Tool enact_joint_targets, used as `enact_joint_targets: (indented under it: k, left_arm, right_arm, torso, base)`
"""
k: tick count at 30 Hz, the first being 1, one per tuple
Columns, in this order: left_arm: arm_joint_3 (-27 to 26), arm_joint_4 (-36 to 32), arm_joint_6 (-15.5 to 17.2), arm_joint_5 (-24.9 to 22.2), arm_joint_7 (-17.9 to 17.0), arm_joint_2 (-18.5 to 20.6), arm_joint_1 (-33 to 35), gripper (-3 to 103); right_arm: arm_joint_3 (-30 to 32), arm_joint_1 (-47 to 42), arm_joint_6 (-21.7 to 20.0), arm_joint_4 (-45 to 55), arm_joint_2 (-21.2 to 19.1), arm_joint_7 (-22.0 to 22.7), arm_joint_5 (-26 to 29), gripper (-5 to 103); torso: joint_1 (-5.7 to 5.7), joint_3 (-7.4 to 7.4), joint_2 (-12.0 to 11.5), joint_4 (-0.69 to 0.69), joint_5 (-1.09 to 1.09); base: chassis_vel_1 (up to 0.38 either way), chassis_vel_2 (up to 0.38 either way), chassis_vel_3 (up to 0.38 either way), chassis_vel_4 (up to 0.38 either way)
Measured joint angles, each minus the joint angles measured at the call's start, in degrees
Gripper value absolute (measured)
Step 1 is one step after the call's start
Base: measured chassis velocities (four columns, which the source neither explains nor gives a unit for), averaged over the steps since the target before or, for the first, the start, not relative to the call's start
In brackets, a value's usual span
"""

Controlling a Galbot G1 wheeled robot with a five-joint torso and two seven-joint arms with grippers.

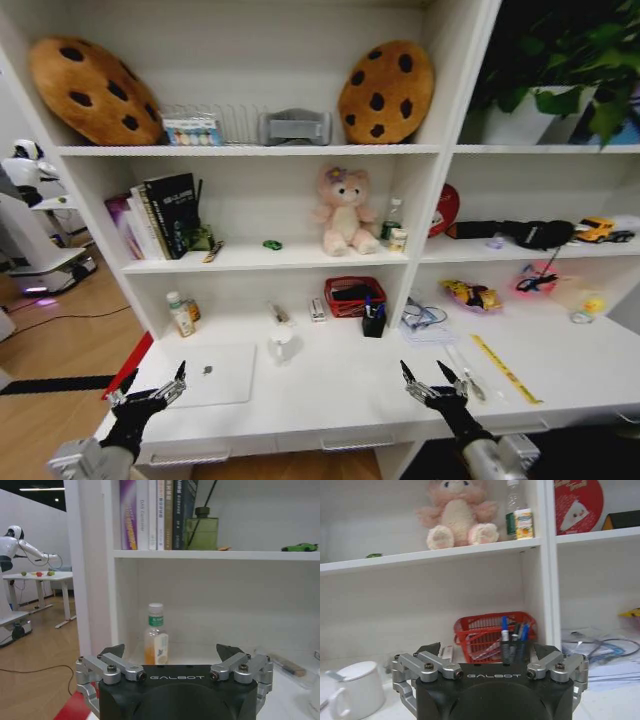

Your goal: Organize the objects on the table.

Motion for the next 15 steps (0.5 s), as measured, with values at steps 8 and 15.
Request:
enact_joint_targets:
  k: [8, 15]
  left_arm:
    - [0.0, 0.0, 0.0, 0.0, 0.0, 0.0, 0.0, 100]
    - [0.0, 0.0, 0.0, 0.0, 0.0, 0.0, 0.0, 100]
  right_arm:
    - [0.0, 0.0, 0.0, 0.0, 0.0, 0.0, 0.0, 100]
    - [0.0, 0.0, 0.0, 0.0, 0.0, 0.0, 0.0, 100]
  torso:
    - [0.0, 0.0, 0.0, 0.03, -0.11]
    - [0.02, 0.01, 0.0, -0.02, -0.04]
  base:
    - [0.191, 0.127, -0.158, -0.173]
    - [-0.072, -0.012, 0.064, 0.016]
